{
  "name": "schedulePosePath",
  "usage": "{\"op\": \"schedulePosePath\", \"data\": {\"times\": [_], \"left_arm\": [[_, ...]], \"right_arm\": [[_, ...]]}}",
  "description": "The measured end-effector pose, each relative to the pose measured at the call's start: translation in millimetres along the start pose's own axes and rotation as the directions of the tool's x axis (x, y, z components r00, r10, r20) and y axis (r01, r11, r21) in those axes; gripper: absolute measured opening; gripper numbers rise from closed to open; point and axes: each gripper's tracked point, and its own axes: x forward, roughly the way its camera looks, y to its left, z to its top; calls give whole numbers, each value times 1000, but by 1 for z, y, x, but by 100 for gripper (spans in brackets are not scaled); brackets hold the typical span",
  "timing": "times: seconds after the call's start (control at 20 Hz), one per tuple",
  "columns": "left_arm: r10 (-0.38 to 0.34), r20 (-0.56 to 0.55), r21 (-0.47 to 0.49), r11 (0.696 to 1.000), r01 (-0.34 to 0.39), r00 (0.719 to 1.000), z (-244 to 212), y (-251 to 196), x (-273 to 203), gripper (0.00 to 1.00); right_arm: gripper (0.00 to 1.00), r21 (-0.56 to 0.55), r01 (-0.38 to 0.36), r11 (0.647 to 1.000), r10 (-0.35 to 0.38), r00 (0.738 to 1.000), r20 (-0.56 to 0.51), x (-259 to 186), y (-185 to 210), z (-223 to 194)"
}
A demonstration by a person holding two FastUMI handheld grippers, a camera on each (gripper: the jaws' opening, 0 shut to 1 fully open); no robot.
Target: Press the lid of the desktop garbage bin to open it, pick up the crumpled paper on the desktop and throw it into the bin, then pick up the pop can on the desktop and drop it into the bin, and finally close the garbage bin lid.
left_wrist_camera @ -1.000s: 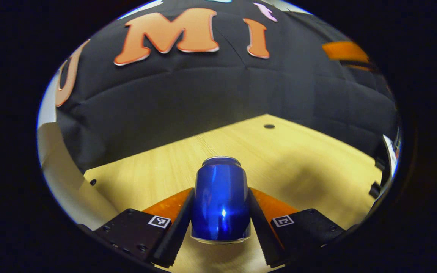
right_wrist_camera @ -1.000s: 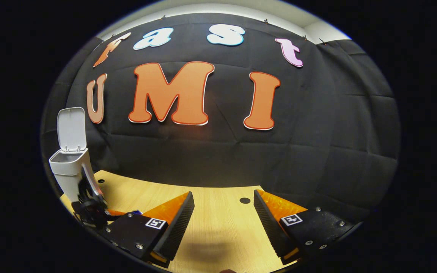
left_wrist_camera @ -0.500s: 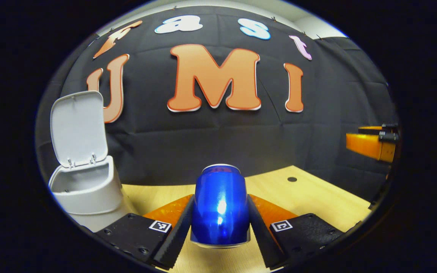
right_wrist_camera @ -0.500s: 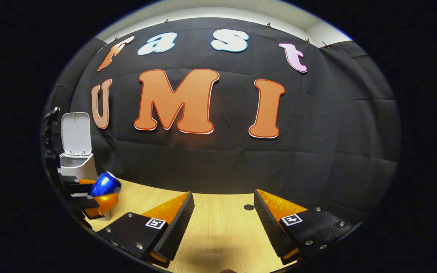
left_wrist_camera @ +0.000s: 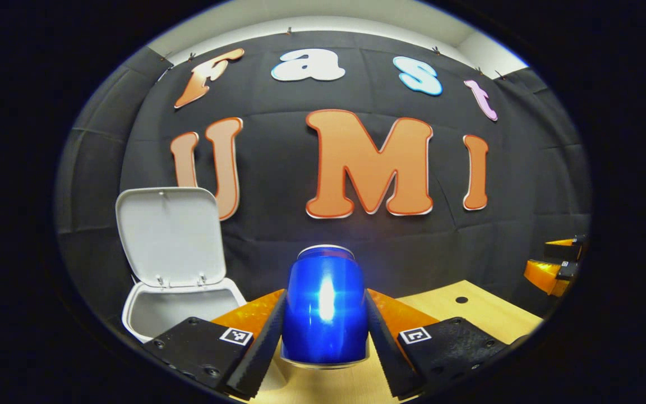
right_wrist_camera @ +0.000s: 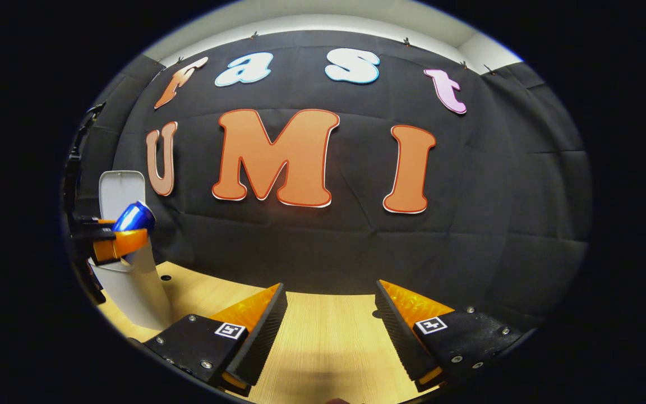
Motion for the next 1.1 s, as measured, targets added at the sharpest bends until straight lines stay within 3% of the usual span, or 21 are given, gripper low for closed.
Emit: {"op": "schedulePosePath", "data": {"times": [0.5,0.65,1.1], "left_arm": [[247,37,5,969,-247,968,14,128,11,82],[261,18,3,965,-261,965,4,147,18,80],[287,42,-24,958,-286,957,18,166,18,89]], "right_arm": [[94,-7,-35,999,35,999,-4,-5,1,-4],[94,-9,-36,999,36,999,0,-5,2,-2],[94,-11,-23,1000,23,1000,4,-6,0,-1]]}}
